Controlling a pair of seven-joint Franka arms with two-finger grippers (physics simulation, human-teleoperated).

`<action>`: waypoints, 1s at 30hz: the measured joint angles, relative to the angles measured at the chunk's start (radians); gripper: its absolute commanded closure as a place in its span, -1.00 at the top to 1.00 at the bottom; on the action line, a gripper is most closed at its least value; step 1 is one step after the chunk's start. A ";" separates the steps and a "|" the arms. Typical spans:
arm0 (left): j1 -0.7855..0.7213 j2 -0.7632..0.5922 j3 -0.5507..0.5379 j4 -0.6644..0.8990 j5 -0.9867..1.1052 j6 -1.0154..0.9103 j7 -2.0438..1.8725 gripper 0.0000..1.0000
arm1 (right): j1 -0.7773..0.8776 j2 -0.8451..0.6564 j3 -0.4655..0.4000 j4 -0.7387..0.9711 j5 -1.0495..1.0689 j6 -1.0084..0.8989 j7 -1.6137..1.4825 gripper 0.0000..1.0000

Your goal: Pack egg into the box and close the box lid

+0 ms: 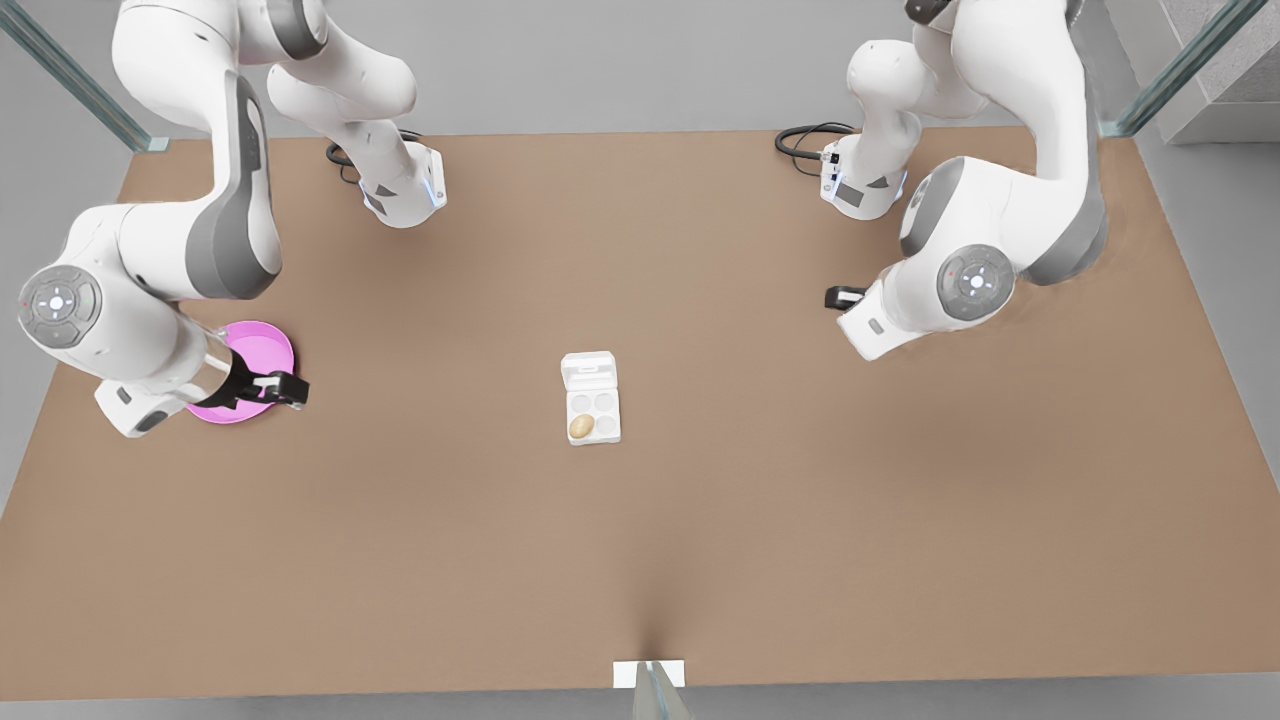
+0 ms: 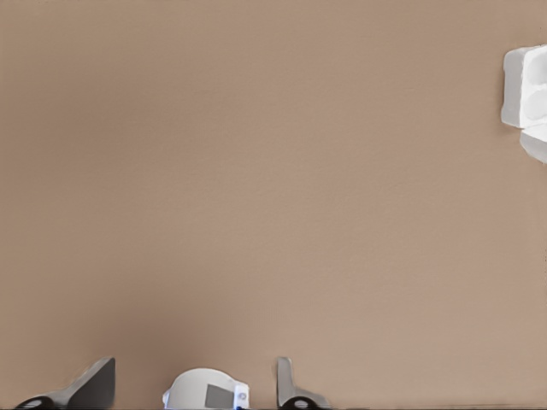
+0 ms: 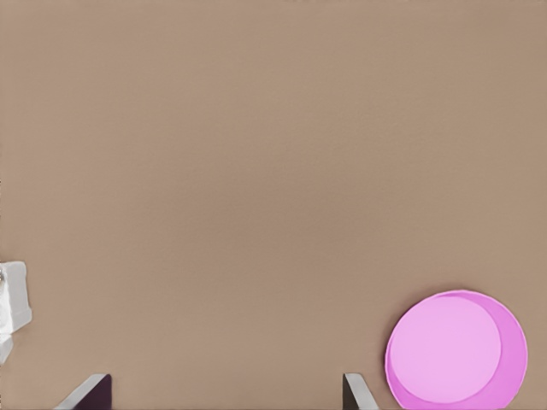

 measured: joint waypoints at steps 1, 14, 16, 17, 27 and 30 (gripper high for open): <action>-0.104 0.072 -0.002 0.047 -0.008 0.003 -0.152 -0.57 | -0.008 0.004 0.020 0.004 0.000 0.004 -0.001 1.00; -0.582 0.469 -0.009 0.176 -0.126 0.664 -0.610 -0.57 | -0.066 -0.006 0.065 -0.002 0.000 0.040 -0.027 1.00; -0.579 0.503 -0.008 0.184 -0.123 0.728 -0.608 -0.57 | -0.069 -0.006 0.065 -0.003 0.007 0.039 -0.027 1.00; -0.572 0.507 -0.005 0.184 -0.118 0.727 -0.594 -0.57 | -0.068 -0.006 0.065 -0.003 0.008 0.039 -0.027 1.00; -0.512 0.530 -0.003 0.182 -0.058 0.738 -0.550 -0.57 | -0.085 -0.006 0.062 -0.005 0.008 0.026 -0.030 1.00; -0.504 0.540 -0.002 0.184 -0.052 0.751 -0.542 -0.57 | -0.092 -0.006 0.062 -0.006 0.008 0.026 -0.031 1.00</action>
